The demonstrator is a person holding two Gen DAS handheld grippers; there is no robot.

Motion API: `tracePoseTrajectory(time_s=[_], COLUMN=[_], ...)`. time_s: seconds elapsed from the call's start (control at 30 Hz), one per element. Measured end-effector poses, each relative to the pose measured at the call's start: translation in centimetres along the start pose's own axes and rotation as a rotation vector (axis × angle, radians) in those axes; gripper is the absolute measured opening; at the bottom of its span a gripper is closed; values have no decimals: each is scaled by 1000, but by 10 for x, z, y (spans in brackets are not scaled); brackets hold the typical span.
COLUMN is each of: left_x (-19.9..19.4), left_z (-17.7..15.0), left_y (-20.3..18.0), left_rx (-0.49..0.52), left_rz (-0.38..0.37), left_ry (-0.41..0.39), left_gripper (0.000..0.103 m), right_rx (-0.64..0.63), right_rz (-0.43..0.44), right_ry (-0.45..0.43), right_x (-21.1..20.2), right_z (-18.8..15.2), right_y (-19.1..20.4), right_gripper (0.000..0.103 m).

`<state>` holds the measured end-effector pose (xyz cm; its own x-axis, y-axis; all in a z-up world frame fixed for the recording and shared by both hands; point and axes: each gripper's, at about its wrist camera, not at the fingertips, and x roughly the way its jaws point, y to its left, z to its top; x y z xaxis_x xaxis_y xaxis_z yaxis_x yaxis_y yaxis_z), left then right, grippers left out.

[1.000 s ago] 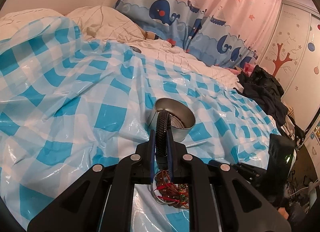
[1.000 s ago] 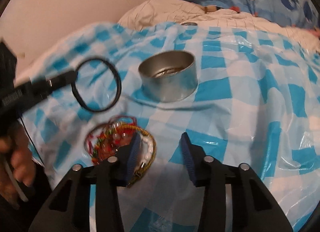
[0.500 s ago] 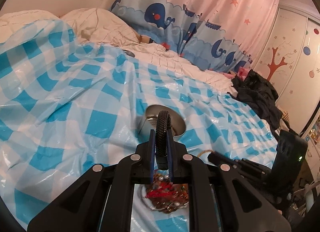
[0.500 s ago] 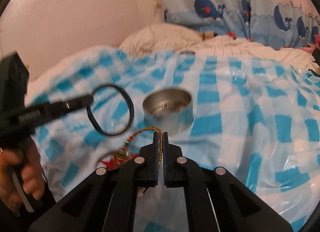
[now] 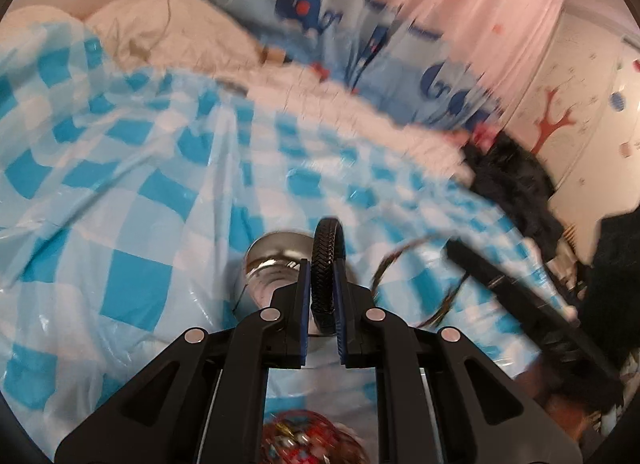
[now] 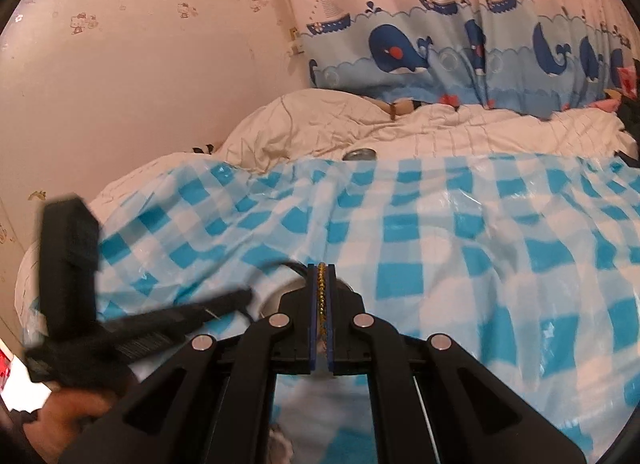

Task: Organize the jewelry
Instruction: 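Open the left gripper over the tin while right drops its bracelet into the tin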

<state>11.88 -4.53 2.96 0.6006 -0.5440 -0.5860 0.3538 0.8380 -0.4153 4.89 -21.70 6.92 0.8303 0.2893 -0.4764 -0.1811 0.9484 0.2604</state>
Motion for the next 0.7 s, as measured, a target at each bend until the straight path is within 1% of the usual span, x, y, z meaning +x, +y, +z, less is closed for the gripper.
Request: tracePoseTrajectory(time_s=[0.03,0.1,0.17,0.2,0.27,0.3,0.33,0.37,0.4,0.47,0.6,0.63,0.7], left_x=[8,10,5,0,-12,-17,-21,-25,-28,-36,-51,-54,-62], left_z=[0,0,2,3,3,2,0,-1,-3,-10,-22,-25,-36], left_y=[1,6,9,11,15,19,21,23,25,29,29,29,31], left_rx=[5,-4,-8,-2,-3,-9,-12,-14,-17,-26,-14,-12,-14], left_rz=[30,59,89,100,114,110,110,113,113,108,101,99,92], left_ry=[21,25,18,6,-17,-19,-20,-19,-16,-7,5,8,22], left_gripper=[10,10,15,19,25,30,32,33,34,37,41,43,45], right_rx=[0,3,8,4,-11,-19,-28,-27,-7,15,22,24,39], right_rz=[8,31,55,58,36,11,-20,-47,-67,-76,-104,-110,-121], right_ry=[1,8,23,44,96,115,134,140,133,139,147,154,174], right_x=[5,17,31,41,57,64,68,68,64,54,20,11,-7], right_z=[3,9,12,11,6,2,-4,-8,-12,-16,-31,-38,-56], right_y=[1,5,7,9,10,9,6,3,-3,-9,-13,-13,-14], right_gripper=[4,4,4,4,4,7,12,31,38,38,39,40,47])
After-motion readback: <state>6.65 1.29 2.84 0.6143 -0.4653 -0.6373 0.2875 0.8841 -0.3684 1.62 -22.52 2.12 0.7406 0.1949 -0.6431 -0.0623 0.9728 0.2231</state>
